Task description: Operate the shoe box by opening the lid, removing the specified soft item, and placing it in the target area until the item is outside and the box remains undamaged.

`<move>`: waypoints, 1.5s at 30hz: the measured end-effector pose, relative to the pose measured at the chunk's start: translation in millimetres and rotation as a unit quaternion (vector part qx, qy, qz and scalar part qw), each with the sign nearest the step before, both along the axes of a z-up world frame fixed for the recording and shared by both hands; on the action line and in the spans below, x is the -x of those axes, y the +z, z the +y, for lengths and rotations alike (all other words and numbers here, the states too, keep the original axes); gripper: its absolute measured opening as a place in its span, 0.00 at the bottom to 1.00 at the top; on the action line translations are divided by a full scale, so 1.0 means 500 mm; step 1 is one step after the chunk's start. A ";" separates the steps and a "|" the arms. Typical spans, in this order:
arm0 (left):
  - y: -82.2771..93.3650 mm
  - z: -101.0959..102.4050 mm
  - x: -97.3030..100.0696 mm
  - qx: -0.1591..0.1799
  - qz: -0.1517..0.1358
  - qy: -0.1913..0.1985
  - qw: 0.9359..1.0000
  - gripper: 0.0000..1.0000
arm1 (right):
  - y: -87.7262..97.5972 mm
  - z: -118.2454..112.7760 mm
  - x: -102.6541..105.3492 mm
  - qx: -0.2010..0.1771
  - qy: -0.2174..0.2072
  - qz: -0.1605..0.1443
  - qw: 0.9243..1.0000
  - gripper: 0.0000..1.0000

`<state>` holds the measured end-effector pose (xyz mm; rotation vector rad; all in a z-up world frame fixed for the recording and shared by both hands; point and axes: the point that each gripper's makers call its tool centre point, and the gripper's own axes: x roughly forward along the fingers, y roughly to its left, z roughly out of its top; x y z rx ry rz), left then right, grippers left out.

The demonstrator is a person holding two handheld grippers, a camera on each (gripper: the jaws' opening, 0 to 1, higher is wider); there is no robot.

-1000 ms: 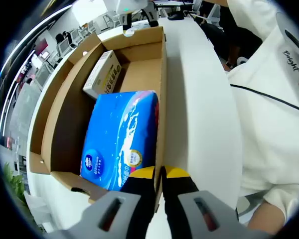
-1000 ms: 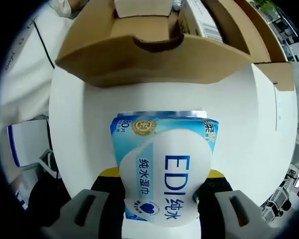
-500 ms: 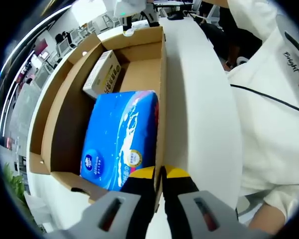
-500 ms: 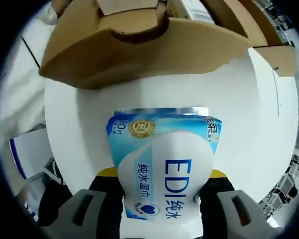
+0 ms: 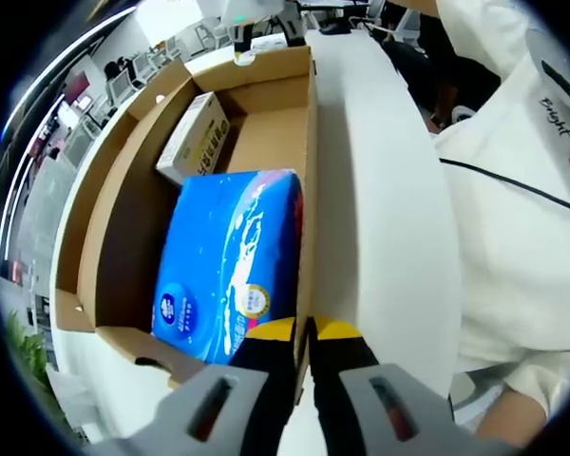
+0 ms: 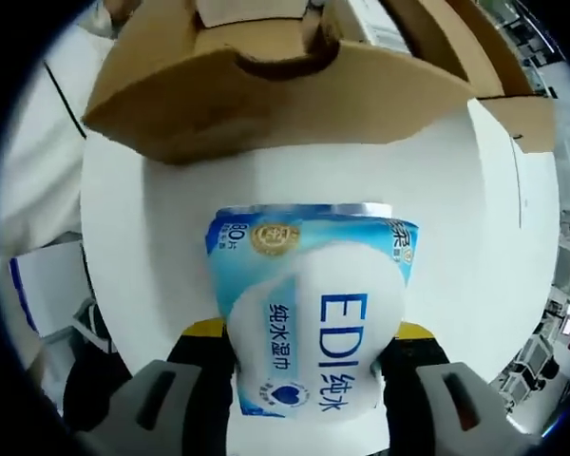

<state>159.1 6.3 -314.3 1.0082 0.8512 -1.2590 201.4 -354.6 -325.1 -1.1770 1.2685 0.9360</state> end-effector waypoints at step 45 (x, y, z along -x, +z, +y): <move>-0.002 0.003 -0.002 -0.002 0.000 0.005 1.000 0.05 | 0.222 0.065 -0.069 -0.400 -0.108 -0.234 0.880 0.55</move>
